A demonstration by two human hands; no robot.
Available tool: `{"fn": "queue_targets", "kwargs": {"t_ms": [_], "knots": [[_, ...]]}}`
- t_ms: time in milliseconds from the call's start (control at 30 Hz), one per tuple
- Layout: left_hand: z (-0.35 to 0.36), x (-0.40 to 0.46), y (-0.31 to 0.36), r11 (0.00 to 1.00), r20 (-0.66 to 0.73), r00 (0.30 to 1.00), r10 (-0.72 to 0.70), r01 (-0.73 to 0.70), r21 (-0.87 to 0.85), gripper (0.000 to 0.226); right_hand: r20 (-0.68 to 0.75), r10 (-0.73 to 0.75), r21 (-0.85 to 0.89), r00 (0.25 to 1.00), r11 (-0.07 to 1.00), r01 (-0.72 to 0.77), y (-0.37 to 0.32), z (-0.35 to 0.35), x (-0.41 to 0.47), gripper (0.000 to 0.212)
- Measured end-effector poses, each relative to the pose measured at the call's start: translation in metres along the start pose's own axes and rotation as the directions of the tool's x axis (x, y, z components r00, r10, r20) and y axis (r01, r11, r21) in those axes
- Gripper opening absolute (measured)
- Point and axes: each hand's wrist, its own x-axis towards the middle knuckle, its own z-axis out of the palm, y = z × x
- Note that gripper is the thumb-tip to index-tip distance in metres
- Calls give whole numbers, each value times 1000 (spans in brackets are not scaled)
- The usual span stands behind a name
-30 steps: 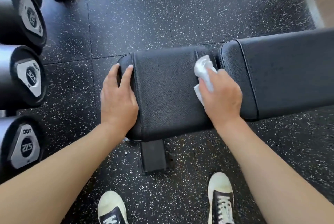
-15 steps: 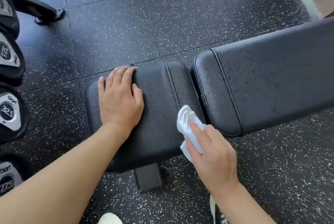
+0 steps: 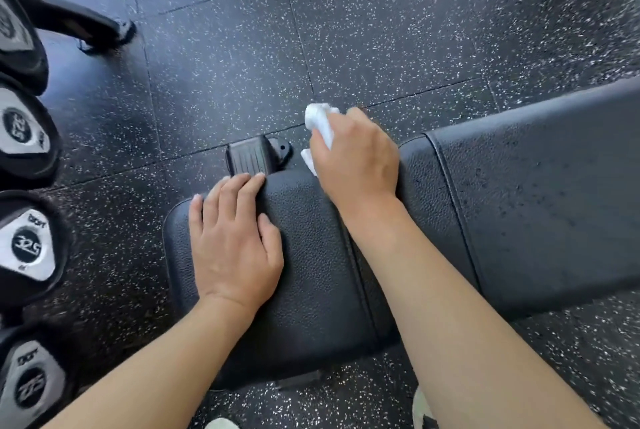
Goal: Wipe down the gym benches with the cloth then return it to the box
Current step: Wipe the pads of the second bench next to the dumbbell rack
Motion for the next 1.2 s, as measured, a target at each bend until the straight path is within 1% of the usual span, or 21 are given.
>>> {"fn": "queue_targets", "kwargs": {"t_ms": [33, 133, 167, 233, 300, 367, 433, 567, 633, 700, 800, 867, 933, 1000, 1100, 1167, 1200], "knots": [[0, 0, 0, 1000, 3, 1000, 0, 0, 6, 57, -11, -30, 3, 999, 1000, 30, 4, -3, -6, 25], [1, 1, -1, 1000, 10, 1000, -7, 7, 0, 57, -110, -110, 1, 988, 994, 111, 21, -13, -46, 20], [1, 1, -1, 1000, 13, 1000, -6, 6, -1, 58, -125, -138, -4, 983, 990, 139, 29, -16, -62, 23], [2, 2, -1, 1000, 23, 1000, -6, 6, -7, 58, -120, -198, 11, 973, 980, 201, 45, -20, -87, 32], [2, 1, -1, 1000, 26, 1000, -10, 10, -13, 59, -92, -230, 33, 969, 972, 234, 53, -22, -98, 37], [2, 1, -2, 1000, 23, 1000, -10, 11, -26, 60, -92, -215, 5, 972, 976, 217, 49, -19, -93, 39], [2, 0, -3, 999, 23, 1000, -8, 9, -40, 60, -102, -168, -32, 981, 986, 165, 34, -14, -75, 37], [2, 3, -3, 999, 39, 999, -2, 4, -48, 60, -45, -8, -112, 999, 994, 3, 3, -3, -31, 21], [1, 3, -4, 999, 38, 999, 3, -1, -53, 59, -17, 45, -125, 999, 991, -47, -4, -1, -18, 29], [0, 3, -4, 999, 46, 999, 11, -9, -52, 59, 17, 38, -137, 999, 990, -35, -5, 0, -12, 41], [-2, 3, -3, 998, 67, 998, 4, 0, -59, 60, 112, -5, -206, 994, 978, 28, -12, 3, 0, 49], [-2, 2, -2, 998, 81, 997, 6, -1, -59, 60, 238, -34, -251, 971, 963, 95, -23, 8, 12, 50], [-3, 2, -3, 998, 82, 997, -2, 7, -58, 61, 365, -83, -242, 927, 953, 180, -35, 15, 23, 53], [-2, 2, -3, 1000, 94, 996, 2, 1, -31, 62, 459, -121, -202, 880, 951, 236, -37, 19, 30, 53], [-5, 2, -1, 1000, 114, 993, -8, 12, -26, 63, 572, -201, -72, 795, 953, 293, -25, 10, 38, 52], [-5, 5, 0, 1000, 127, 992, -11, 12, -9, 64, 659, -204, -14, 724, 959, 283, -3, -2, 50, 52], [-5, 5, 0, 1000, 132, 991, -17, 18, -1, 64, 694, -191, 14, 695, 968, 251, 11, -9, 56, 54]]}}
